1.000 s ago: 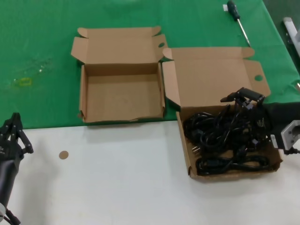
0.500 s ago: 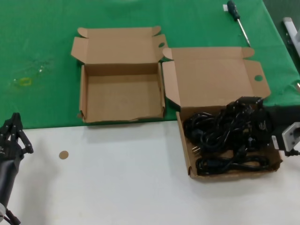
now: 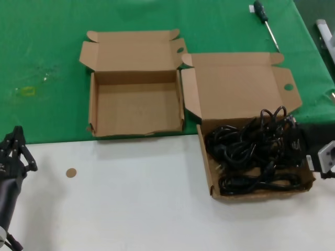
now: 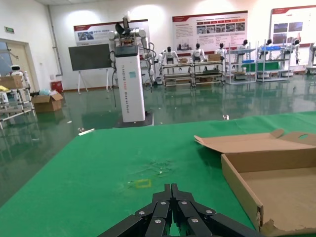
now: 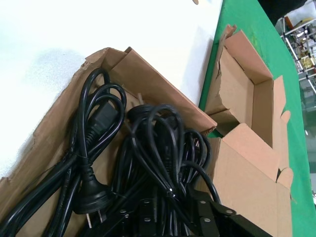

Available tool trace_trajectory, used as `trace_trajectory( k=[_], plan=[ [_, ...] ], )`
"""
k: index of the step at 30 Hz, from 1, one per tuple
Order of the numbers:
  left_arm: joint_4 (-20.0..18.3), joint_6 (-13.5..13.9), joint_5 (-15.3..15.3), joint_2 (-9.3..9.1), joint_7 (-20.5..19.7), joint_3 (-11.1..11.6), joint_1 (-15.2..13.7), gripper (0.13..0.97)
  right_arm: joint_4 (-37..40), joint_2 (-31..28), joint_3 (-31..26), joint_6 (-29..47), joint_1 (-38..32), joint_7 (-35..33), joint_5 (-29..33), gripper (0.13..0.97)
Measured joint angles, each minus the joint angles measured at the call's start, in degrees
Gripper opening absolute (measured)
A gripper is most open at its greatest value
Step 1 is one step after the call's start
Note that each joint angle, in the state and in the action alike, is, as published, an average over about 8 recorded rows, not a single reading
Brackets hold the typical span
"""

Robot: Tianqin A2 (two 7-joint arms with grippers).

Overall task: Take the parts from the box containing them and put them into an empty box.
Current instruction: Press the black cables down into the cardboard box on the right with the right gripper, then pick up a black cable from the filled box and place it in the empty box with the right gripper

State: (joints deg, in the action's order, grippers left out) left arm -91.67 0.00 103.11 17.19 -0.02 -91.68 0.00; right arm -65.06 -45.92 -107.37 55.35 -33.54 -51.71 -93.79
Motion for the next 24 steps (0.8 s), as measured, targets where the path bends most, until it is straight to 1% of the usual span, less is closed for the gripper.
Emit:
trace_trajectory(
  k=[1,9,16,24],
  plan=[
    [0.0,0.0,0.0,0.0,0.0,0.0,0.0,0.152,-0.15,-0.08,0.07,-0.05,0.14,0.11,-0.06,0.386],
    [0.0,0.0,0.0,0.0,0.0,0.0,0.0,0.152,-1.81,-1.11,0.79,-0.34,0.95,1.93,-0.51,0.238],
    [0.0,0.0,0.0,0.0,0.0,0.0,0.0,0.152,-4.66,-3.11,1.35,-0.01,1.26,6.49,-0.65,0.22],
    [0.0,0.0,0.0,0.0,0.0,0.0,0.0,0.152,-8.13,-4.67,1.44,1.0,-0.32,14.96,-0.71,0.213]
  ],
)
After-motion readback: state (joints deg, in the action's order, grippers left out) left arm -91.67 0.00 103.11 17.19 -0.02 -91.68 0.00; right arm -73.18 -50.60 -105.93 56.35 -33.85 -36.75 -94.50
